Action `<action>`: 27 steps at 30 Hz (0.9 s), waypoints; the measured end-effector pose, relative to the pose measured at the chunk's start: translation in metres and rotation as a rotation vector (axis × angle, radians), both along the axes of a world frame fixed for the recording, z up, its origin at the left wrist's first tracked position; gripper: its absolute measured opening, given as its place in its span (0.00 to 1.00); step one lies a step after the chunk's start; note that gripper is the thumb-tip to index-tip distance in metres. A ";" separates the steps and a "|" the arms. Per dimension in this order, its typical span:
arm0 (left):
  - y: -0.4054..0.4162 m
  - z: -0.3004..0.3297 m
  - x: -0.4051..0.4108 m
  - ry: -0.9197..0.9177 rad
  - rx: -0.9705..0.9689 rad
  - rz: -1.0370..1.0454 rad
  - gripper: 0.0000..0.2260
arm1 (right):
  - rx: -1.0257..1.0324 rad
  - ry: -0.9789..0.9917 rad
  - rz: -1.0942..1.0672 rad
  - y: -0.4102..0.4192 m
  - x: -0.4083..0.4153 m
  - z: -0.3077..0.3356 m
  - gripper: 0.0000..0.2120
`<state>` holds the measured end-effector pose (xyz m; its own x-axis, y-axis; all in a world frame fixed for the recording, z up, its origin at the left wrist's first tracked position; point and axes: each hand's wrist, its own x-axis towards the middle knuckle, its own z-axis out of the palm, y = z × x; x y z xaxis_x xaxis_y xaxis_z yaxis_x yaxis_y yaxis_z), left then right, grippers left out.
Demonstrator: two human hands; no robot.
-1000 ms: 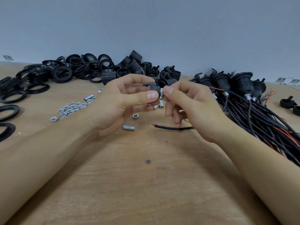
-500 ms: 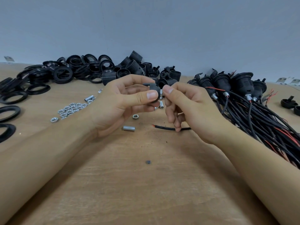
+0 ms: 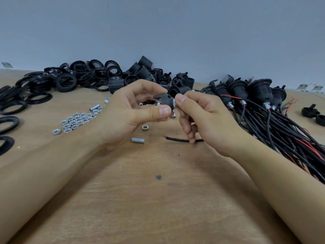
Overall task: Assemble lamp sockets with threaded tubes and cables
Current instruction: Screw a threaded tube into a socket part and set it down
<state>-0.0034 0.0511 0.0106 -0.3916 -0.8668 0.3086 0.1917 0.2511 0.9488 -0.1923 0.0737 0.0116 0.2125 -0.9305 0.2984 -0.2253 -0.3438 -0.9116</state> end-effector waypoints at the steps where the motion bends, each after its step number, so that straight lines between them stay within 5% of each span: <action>1: 0.000 0.000 0.000 -0.020 -0.041 0.024 0.18 | 0.020 -0.010 0.000 0.000 0.000 0.000 0.19; 10: 0.003 -0.003 -0.001 -0.219 -0.306 0.188 0.18 | 0.213 0.035 -0.031 -0.002 -0.002 0.002 0.24; 13: 0.003 -0.004 -0.001 -0.261 -0.314 0.216 0.17 | 0.026 0.364 -0.307 -0.005 -0.011 0.002 0.29; 15: 0.003 -0.004 0.000 -0.290 -0.306 0.240 0.18 | -0.165 0.639 -0.573 -0.010 -0.023 0.005 0.25; 18: 0.003 -0.005 -0.001 -0.316 -0.299 0.239 0.18 | -0.137 0.860 -0.887 -0.018 -0.057 0.012 0.14; 22: 0.002 -0.006 -0.001 -0.346 -0.288 0.237 0.17 | 0.144 1.052 -0.934 -0.018 -0.087 0.012 0.15; 27: 0.002 -0.008 -0.001 -0.374 -0.306 0.224 0.17 | 0.163 1.092 -0.930 -0.018 -0.082 0.007 0.09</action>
<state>-0.0041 0.0531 0.0026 -0.3386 -0.8342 0.4354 -0.2355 0.5231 0.8191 -0.2747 0.0561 0.0185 -0.4300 -0.8630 0.2650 -0.9024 0.4021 -0.1548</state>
